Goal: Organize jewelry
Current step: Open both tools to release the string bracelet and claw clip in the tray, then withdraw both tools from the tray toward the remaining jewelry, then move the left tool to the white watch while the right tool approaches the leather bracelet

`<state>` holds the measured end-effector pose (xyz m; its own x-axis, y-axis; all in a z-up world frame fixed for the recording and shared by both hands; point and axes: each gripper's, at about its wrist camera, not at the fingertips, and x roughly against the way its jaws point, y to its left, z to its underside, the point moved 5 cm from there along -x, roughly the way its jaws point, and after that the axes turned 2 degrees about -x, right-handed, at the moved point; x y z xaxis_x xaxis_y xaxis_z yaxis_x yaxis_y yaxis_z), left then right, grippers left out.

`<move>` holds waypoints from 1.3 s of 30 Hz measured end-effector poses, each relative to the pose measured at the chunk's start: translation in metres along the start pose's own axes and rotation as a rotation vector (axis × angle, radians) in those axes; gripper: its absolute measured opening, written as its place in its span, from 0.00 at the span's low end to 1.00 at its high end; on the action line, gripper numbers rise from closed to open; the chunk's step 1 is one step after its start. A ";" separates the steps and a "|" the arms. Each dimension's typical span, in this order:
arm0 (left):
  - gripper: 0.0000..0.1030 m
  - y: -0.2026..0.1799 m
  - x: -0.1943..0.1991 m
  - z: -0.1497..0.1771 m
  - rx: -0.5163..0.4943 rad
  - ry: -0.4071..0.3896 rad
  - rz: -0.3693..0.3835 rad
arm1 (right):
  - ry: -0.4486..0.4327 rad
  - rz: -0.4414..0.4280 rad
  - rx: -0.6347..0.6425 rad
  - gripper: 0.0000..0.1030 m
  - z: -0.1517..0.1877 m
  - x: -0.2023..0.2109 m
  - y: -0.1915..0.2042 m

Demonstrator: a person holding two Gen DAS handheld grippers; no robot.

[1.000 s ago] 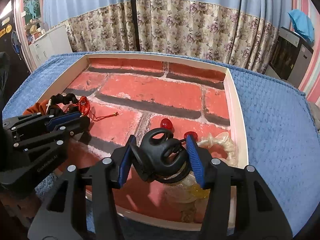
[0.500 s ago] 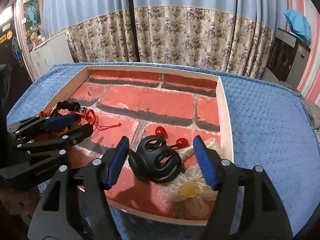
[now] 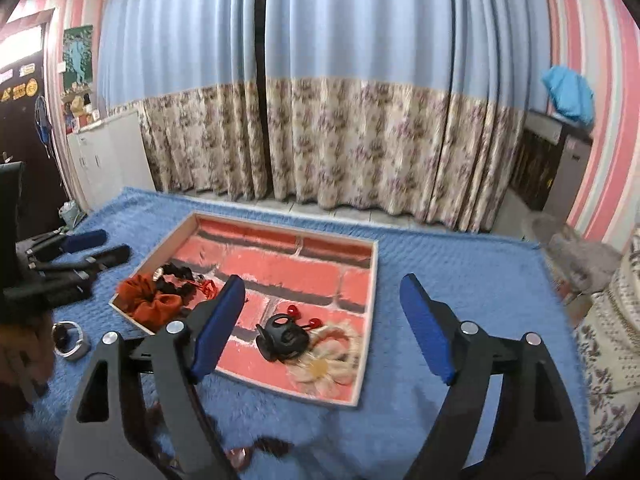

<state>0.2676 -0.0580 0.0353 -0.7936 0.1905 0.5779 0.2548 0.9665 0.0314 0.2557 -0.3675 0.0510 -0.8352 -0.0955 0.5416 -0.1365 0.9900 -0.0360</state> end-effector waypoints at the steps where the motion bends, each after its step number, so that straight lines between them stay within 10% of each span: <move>1: 0.61 0.010 0.015 0.005 0.001 -0.011 -0.022 | -0.017 0.006 -0.007 0.77 0.004 0.018 -0.007; 16: 0.61 0.072 0.090 0.148 0.082 0.018 -0.161 | 0.090 0.050 -0.093 0.77 0.139 0.076 -0.031; 22: 0.61 0.066 0.083 0.162 0.058 0.045 -0.153 | 0.182 0.039 -0.081 0.76 0.172 0.048 -0.017; 36: 0.60 0.048 0.040 0.164 -0.021 0.120 -0.113 | 0.320 0.041 -0.069 0.41 0.199 0.009 -0.020; 39: 0.48 0.049 0.023 0.169 -0.015 0.186 -0.113 | 0.330 0.034 -0.071 0.37 0.200 0.006 -0.020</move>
<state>0.1682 0.0232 -0.0881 -0.7022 0.0442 0.7106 0.1793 0.9769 0.1165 0.1470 -0.4087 -0.1136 -0.6192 -0.0352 0.7844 -0.0642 0.9979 -0.0059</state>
